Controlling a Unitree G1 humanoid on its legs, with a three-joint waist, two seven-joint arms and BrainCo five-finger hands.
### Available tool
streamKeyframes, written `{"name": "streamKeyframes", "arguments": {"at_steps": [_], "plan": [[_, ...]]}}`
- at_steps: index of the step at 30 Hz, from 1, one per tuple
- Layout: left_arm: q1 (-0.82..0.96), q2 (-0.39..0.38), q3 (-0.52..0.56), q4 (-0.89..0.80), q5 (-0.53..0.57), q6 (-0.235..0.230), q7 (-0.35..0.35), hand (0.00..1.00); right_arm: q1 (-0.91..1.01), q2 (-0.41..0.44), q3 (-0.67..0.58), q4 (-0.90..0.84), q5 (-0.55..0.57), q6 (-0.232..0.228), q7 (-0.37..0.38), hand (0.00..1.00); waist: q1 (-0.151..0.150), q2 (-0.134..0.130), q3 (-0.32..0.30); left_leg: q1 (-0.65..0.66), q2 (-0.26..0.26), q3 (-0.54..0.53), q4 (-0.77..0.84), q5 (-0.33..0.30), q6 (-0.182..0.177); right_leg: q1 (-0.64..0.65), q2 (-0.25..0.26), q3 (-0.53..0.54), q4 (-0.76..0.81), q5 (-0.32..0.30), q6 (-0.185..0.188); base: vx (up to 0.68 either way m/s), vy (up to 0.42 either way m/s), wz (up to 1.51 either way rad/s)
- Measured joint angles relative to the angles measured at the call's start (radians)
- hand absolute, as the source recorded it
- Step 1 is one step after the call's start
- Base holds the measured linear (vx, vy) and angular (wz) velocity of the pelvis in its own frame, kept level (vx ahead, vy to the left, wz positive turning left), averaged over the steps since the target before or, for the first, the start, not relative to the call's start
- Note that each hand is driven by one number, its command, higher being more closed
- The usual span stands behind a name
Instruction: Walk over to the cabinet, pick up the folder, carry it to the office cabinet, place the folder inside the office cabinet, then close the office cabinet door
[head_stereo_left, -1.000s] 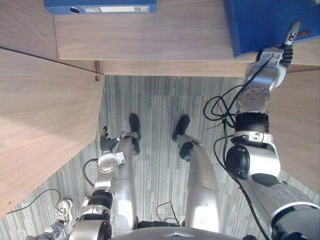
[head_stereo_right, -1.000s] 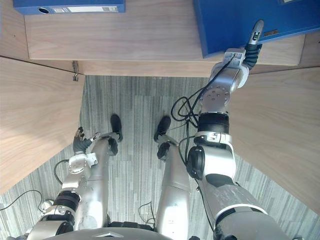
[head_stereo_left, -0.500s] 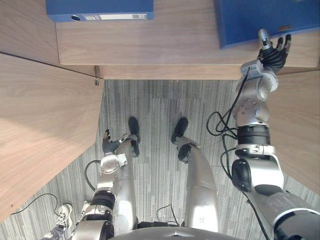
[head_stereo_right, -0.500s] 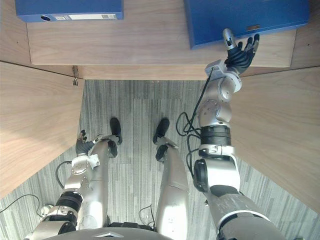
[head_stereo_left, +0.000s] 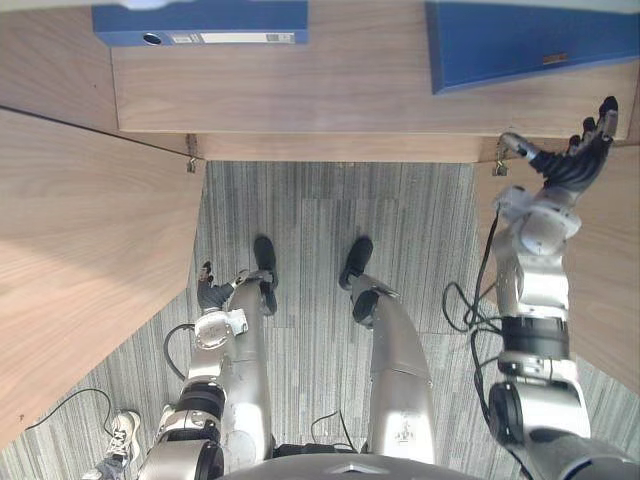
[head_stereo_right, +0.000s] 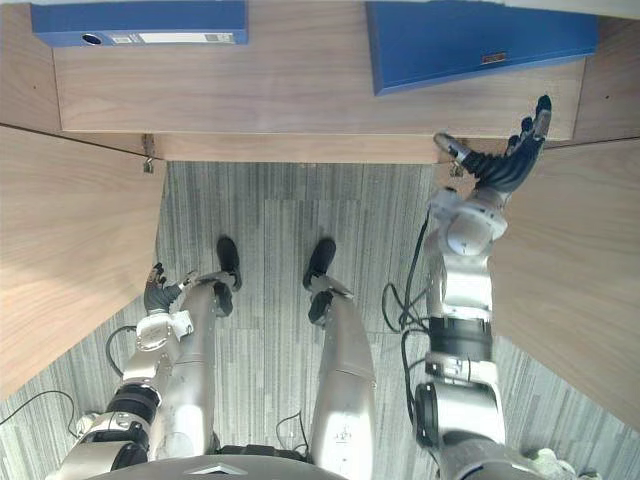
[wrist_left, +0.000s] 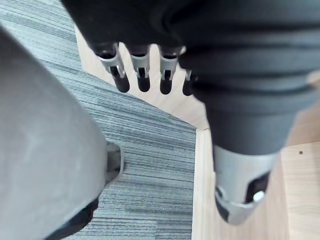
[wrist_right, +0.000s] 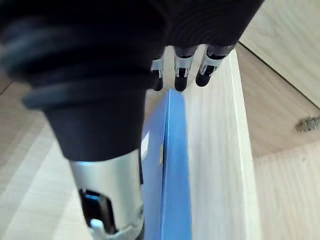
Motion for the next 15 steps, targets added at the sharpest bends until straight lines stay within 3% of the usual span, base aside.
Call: {"name": "streamKeyframes", "arguments": {"at_steps": [3,6,11,15], "plan": [[0.023,0.015,-0.001,-0.011,0.031,-0.003,-0.005,0.00,0.045,0.021,0.030,0.001,-0.164,0.004,0.004,1.00,-0.001,-0.023,-0.013,0.012,0.005,0.010,-0.002,-0.011,0.000,0.000,0.006,0.013,0.000,-0.001,0.001,0.01,-0.022,-0.12],[0.026,0.018,-0.003,-0.013,0.049,-0.009,-0.005,0.00,0.057,0.020,0.060,0.001,-0.288,0.016,0.004,1.00,-0.003,-0.028,-0.015,0.011,0.006,0.009,-0.003,-0.011,0.000,0.000,0.006,0.011,-0.002,-0.001,0.001,0.00,0.000,0.00],[0.028,0.028,-0.003,-0.014,0.066,-0.020,-0.004,0.00,0.022,0.018,0.129,0.025,-0.419,0.023,0.004,1.00,-0.001,-0.029,-0.015,0.005,0.003,0.010,-0.005,-0.009,-0.003,-0.009,0.003,0.012,0.002,-0.003,0.004,0.00,0.000,0.00],[0.028,0.039,-0.012,-0.022,0.068,-0.026,-0.004,0.00,-0.045,0.003,0.183,0.094,-0.456,0.023,0.006,1.00,0.002,-0.031,-0.014,-0.013,0.001,0.012,-0.003,-0.009,-0.003,-0.029,-0.002,0.013,0.011,-0.006,0.003,0.03,-0.002,0.02]]}}
